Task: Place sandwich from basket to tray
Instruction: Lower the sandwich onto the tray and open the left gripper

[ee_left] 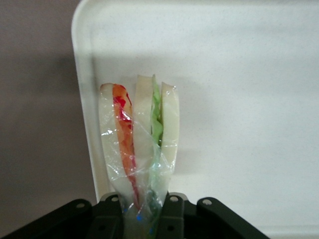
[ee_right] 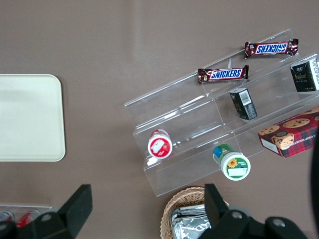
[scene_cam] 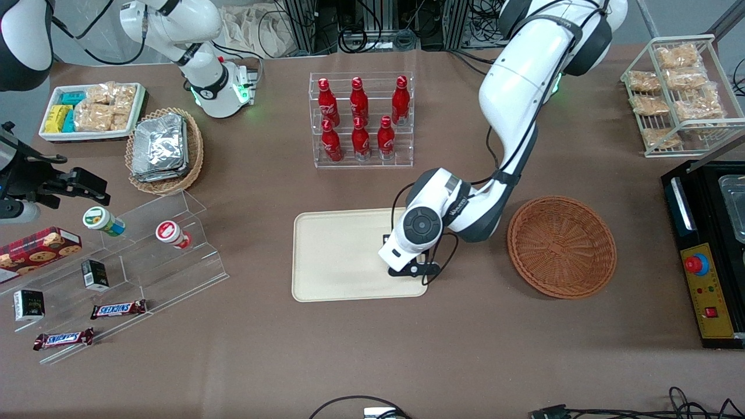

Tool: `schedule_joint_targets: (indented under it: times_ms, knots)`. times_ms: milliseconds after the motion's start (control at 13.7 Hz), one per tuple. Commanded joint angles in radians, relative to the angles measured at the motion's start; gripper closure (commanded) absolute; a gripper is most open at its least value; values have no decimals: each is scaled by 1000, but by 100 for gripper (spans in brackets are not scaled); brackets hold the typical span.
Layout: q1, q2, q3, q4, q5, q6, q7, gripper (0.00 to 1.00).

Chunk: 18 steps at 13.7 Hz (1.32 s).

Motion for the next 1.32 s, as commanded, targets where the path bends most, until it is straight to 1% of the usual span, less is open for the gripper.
schedule_joint_targets:
  times_ms: [0, 73, 146, 220, 293, 439, 585, 805, 951, 1098, 1244]
  knots:
    - [-11, 16, 11, 36, 26, -5, 6, 100]
    - [-9, 16, 11, 36, 49, -5, 33, 99]
    - [-8, 15, 11, 37, 54, -6, 44, 89]
    - [-5, 12, 11, 38, 52, -11, 44, 53]
    - [-5, 7, 11, 38, 55, -11, 43, 1]
    - [1, -9, 11, 45, 51, -21, 39, 0]
    - [12, -51, 11, 51, 34, -73, 44, 0]
    - [85, -137, 7, 80, -35, -196, 58, 0]
    - [147, -225, 10, 79, -101, -282, 81, 0]
    - [202, -308, 14, 71, -92, -400, 90, 0]
    - [283, -377, 14, 68, -95, -521, 198, 0]
